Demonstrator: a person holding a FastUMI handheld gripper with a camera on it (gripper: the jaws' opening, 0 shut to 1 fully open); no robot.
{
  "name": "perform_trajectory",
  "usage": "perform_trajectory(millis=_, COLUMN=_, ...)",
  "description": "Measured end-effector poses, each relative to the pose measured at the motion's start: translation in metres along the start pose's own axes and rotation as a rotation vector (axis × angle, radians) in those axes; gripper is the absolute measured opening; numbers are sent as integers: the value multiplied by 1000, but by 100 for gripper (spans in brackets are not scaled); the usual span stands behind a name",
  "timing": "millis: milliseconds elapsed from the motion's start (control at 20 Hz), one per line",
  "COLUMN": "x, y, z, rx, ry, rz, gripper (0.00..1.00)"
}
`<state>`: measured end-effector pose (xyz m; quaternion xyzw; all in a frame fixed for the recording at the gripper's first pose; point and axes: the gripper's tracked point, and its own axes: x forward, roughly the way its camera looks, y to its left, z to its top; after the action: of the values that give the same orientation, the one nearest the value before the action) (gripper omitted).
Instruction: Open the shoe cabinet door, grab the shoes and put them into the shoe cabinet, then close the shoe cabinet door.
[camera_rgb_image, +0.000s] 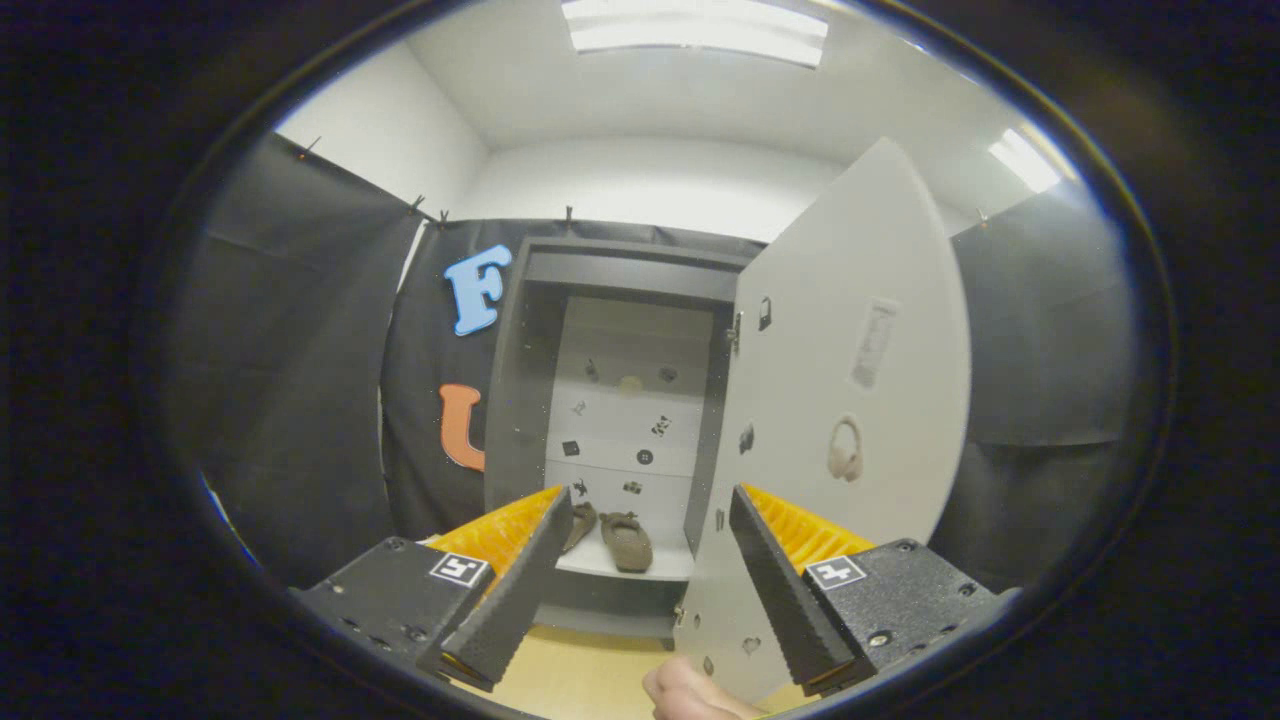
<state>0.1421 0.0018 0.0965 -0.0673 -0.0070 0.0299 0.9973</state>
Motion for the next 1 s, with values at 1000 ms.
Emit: perform_trajectory(millis=1000, x=-50, y=-268, z=-104, rx=35, ry=53, rz=-306, gripper=100)
